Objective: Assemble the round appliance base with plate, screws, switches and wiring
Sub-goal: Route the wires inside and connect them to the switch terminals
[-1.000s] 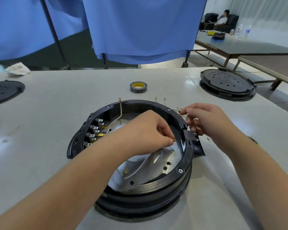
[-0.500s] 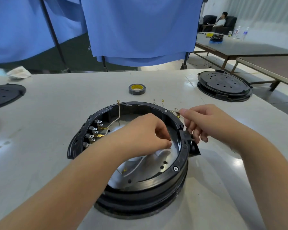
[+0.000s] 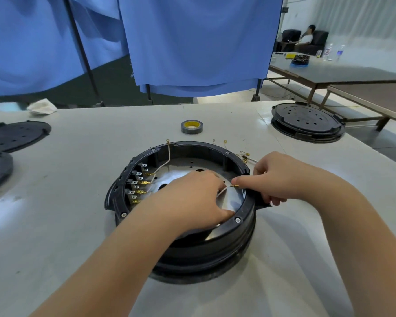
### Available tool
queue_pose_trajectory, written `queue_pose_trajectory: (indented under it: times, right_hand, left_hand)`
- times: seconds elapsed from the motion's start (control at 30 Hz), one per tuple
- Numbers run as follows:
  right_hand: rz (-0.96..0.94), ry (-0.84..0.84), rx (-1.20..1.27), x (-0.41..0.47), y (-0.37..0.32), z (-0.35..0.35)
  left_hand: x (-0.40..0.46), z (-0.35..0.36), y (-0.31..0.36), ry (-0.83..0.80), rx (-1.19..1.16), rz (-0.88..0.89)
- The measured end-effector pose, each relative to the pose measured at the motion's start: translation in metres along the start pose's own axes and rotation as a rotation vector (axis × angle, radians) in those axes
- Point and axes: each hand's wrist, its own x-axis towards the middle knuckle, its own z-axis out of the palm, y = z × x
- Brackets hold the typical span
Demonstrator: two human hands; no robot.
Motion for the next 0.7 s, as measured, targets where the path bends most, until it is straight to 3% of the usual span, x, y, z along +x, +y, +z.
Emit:
queue_pose_trajectory:
  times: [0.4,0.7]
  right_hand:
    - [0.066,0.298,-0.334,-0.006,-0.015,0.019]
    - [0.042,0.281,-0.342,-0.001,-0.009,0.018]
  left_hand:
    - [-0.001,0.002,0.001,0.013,0.131,-0.002]
    - [0.001,0.003,-0.001,0.008,0.150,-0.001]
